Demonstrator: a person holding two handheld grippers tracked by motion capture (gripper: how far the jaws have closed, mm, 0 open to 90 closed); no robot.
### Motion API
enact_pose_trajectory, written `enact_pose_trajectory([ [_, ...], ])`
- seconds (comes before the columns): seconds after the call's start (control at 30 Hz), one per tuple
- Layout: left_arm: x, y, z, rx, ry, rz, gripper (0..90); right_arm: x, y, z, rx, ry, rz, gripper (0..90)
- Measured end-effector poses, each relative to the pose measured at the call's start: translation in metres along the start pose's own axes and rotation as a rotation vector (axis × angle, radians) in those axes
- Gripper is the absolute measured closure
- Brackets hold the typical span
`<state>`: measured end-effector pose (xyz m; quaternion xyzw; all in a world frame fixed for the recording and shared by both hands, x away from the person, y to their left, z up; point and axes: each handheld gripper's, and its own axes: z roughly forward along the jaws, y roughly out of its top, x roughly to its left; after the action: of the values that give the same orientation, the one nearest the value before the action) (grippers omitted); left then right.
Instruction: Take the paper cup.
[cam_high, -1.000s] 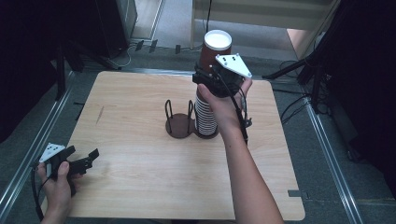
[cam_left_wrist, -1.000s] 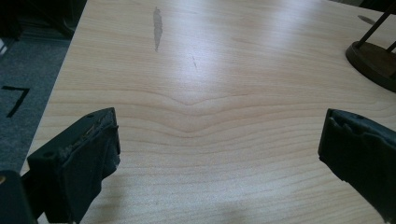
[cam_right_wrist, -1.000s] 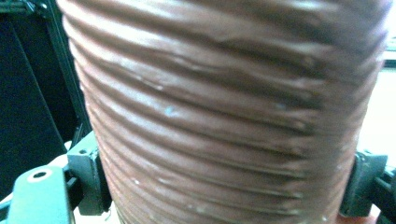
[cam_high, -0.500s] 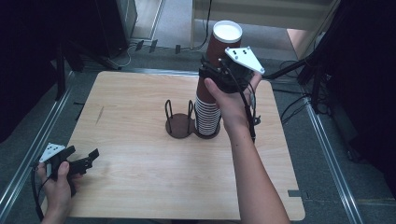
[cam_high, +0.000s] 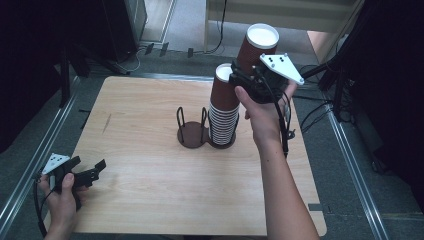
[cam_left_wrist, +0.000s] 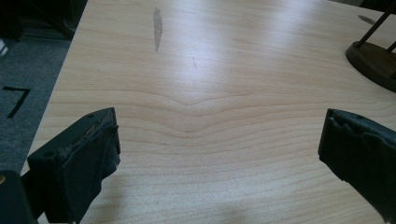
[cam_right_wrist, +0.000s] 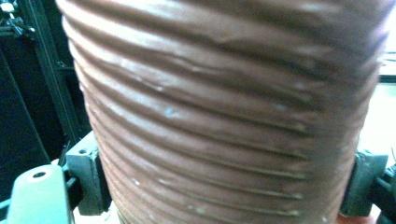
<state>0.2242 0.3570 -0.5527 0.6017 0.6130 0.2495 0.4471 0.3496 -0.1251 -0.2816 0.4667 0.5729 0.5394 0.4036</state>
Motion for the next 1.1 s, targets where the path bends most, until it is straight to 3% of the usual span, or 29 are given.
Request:
enact_pose_trajectory([
  [0.47,-0.001,0.000,0.000,-0.006,-0.006,0.003,0.0,-0.026,-0.015,-0.017,0.008,-0.040,0.001,13.6],
  [1.1,-0.001,0.000,-0.001,-0.015,-0.010,0.004,0.0,-0.050,-0.042,-0.045,0.022,-0.075,-0.001,13.4],
])
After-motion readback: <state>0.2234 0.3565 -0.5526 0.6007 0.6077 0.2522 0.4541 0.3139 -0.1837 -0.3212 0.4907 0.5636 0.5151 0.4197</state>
